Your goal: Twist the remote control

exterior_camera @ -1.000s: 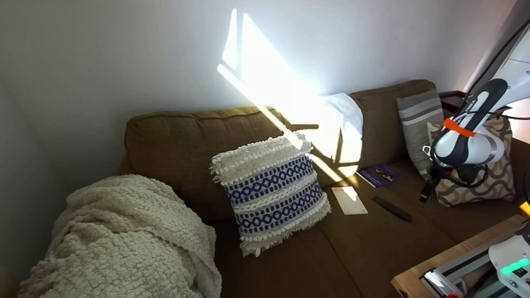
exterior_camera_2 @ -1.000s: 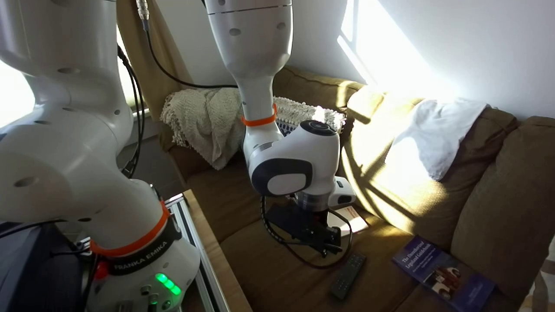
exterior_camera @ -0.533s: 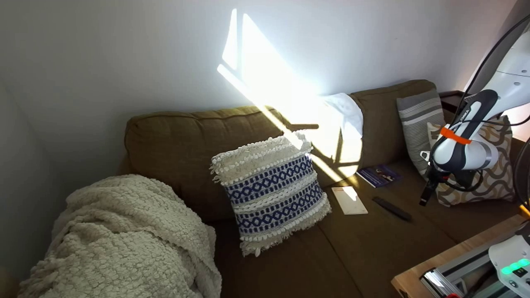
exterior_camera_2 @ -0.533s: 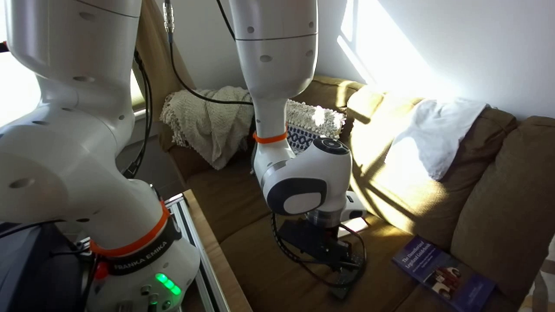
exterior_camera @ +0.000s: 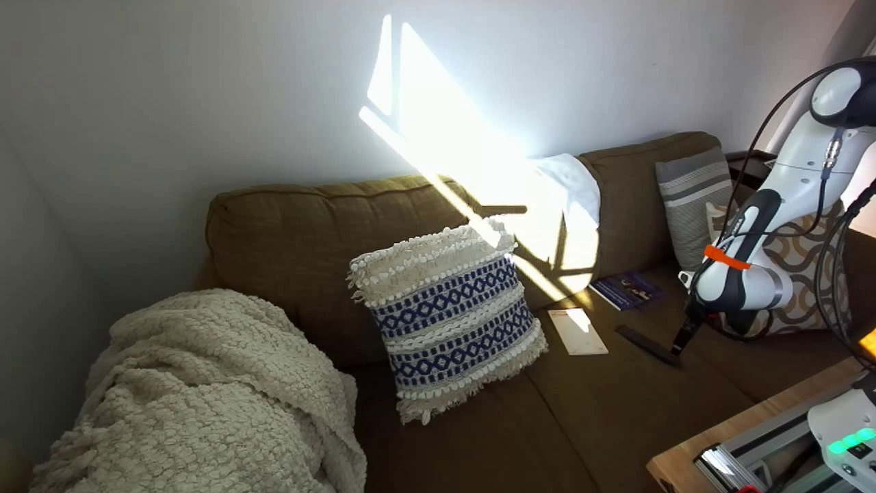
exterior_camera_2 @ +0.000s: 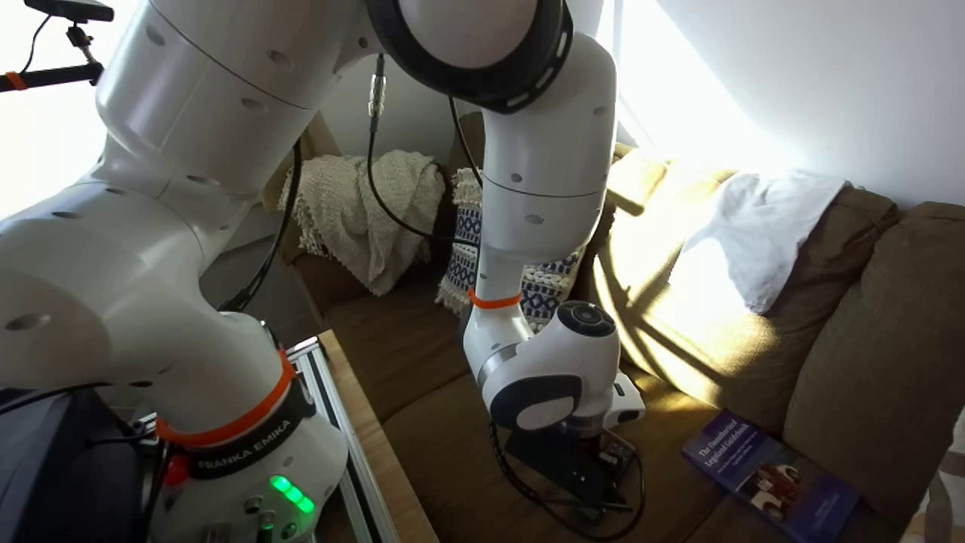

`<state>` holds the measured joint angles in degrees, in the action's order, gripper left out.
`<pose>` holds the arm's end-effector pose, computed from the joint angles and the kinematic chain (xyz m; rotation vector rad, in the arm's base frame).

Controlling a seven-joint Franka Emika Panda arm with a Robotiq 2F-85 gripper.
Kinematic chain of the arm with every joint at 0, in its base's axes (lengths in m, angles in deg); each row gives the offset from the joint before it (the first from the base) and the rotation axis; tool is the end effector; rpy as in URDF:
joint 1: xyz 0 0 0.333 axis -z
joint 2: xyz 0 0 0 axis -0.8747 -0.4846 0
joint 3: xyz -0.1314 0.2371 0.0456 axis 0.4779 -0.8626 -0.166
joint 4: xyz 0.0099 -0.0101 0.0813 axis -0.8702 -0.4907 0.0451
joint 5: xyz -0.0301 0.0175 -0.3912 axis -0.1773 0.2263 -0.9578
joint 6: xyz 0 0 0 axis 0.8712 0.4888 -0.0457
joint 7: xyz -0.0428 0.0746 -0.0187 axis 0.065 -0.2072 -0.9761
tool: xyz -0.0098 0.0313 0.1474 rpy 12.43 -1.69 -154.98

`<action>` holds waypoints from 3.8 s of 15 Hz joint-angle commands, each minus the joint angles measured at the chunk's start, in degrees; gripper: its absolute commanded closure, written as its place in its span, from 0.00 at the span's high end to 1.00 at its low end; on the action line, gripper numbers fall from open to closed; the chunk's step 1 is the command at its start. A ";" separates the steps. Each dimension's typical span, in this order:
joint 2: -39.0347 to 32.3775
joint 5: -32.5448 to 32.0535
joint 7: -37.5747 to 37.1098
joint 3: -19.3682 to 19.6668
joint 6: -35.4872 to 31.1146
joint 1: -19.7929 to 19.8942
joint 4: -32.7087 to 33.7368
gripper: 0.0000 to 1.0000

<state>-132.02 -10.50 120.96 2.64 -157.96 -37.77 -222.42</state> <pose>0.3288 -0.1208 -0.1101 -3.0225 -0.5967 0.0777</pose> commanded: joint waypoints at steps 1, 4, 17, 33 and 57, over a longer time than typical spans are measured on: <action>-8.66 -4.19 -2.77 -1.03 -0.59 3.10 8.73 1.00; -7.25 -5.27 -4.47 0.00 0.17 1.21 7.97 1.00; -12.77 -9.26 -4.36 -4.07 2.02 6.11 15.80 1.00; -17.14 -7.72 -3.69 -5.92 9.94 6.93 24.22 0.95; -9.69 5.25 -20.90 -9.22 11.62 9.68 18.06 0.26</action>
<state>-144.97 -8.80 103.90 -4.73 -148.22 -30.22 -201.52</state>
